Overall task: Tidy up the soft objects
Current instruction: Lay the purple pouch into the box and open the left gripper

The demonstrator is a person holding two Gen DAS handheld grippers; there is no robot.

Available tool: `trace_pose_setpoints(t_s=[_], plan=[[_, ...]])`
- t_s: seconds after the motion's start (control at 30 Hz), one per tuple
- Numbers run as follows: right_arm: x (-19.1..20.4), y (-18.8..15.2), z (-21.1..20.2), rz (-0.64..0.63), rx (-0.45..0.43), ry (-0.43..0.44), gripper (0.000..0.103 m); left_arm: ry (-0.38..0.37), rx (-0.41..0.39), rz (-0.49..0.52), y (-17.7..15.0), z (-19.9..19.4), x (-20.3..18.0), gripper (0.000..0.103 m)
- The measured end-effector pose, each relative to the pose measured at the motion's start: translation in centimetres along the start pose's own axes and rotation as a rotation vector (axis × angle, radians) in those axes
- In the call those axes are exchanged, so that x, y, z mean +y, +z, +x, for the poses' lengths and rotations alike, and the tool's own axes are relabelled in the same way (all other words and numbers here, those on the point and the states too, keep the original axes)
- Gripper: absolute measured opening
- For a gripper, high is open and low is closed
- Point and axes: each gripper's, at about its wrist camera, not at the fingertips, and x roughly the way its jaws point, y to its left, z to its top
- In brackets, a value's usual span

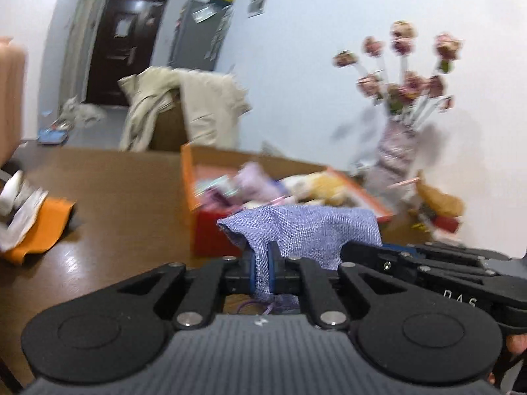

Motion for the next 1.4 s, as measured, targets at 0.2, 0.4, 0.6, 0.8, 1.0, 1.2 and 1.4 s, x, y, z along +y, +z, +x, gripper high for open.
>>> trace_pose_setpoints(t_s=[0.2, 0.4, 0.6, 0.8, 1.0, 1.2, 1.4], plan=[[-6.3, 2.9, -1.8, 0.040, -0.040, -0.070, 0.010, -0.062, 0.014, 0.040, 4.0, 5.1, -5.5, 0.008], [-16.0, 7.7, 5.6, 0.040, 0.154, -0.136, 0.012, 0.003, 0.202, -0.020, 7.1, 17.6, -7.6, 0.008], [-20.4, 8.5, 13.5, -0.104, 0.391, -0.293, 0.017, 0.077, 0.340, -0.067, 6.5, 26.1, -7.6, 0.014], [-20.6, 9.3, 11.9, -0.110, 0.325, -0.287, 0.036, 0.022, 0.344, -0.027, 5.4, 26.7, -7.9, 0.038], [-20.0, 11.1, 8.6, -0.068, 0.220, -0.278, 0.047, -0.005, 0.253, -0.025, 6.0, 22.9, -8.7, 0.058], [-16.7, 12.2, 4.1, -0.100, 0.123, -0.244, 0.054, 0.004, 0.106, 0.029, 7.9, 13.4, -9.2, 0.072], [-11.3, 10.3, -3.2, -0.179, -0.024, -0.232, 0.063, 0.053, -0.062, 0.086, 6.0, 3.1, -10.5, 0.079]])
